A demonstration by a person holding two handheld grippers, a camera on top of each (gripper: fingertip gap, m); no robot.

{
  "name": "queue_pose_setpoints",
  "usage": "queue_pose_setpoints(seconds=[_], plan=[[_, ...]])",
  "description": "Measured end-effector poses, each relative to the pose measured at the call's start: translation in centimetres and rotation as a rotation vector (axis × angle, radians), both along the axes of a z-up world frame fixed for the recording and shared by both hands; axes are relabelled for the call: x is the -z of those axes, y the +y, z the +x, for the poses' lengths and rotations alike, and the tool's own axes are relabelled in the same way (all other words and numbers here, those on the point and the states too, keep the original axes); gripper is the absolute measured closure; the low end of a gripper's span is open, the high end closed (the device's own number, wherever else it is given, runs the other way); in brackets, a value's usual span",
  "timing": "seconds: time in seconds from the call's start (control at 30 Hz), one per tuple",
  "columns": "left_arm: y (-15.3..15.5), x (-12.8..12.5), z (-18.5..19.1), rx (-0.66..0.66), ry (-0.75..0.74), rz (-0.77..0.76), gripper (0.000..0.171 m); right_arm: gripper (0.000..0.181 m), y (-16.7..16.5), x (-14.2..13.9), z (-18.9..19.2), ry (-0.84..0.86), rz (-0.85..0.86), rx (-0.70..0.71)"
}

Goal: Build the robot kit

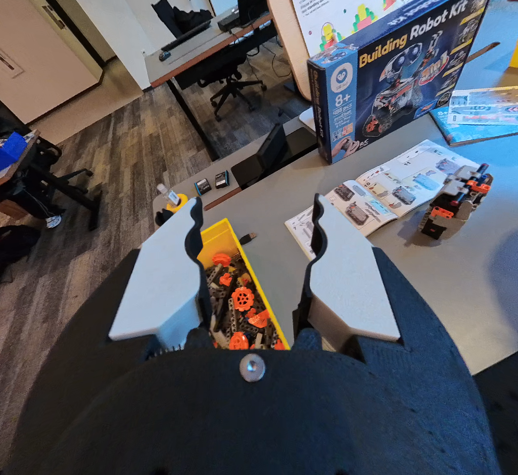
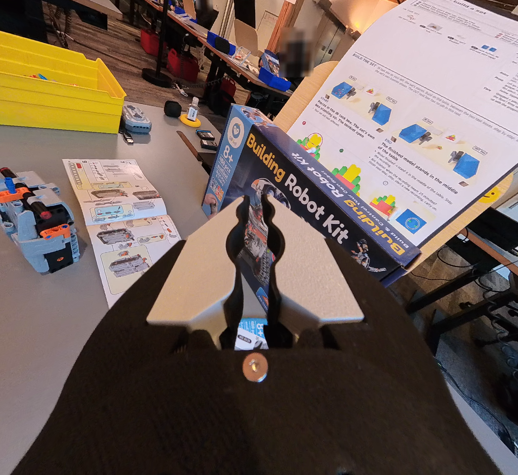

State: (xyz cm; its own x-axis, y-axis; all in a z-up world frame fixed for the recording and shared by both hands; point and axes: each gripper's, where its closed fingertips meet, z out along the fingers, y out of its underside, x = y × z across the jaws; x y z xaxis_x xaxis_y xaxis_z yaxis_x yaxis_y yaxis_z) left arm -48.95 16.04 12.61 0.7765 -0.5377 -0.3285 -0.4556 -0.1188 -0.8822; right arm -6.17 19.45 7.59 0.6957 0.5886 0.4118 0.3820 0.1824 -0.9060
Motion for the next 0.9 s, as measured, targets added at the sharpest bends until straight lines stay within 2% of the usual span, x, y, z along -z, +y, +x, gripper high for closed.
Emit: queue_pose_setpoints(seconds=[0.13,0.3,0.53,0.9], plan=[[1.3,-0.2,-1.4,-0.021,0.070,-0.056,0.095,0.173,0.1,0.2,0.1,-0.010,-0.008,0.007],[2.5,1.4,-4.6,-0.075,0.114,-0.155,0.097,0.173,0.1,0.3,0.0,-0.030,-0.013,0.008],[2.6,4.1,-9.0,-0.160,0.056,-0.250,0.100,0.173,-0.1,0.2,-0.3,-0.041,-0.021,0.005],[1.7,7.3,-13.2,-0.237,0.011,-0.340,0.105,0.173,0.0,0.6,-0.8,-0.062,-0.030,-0.003]])
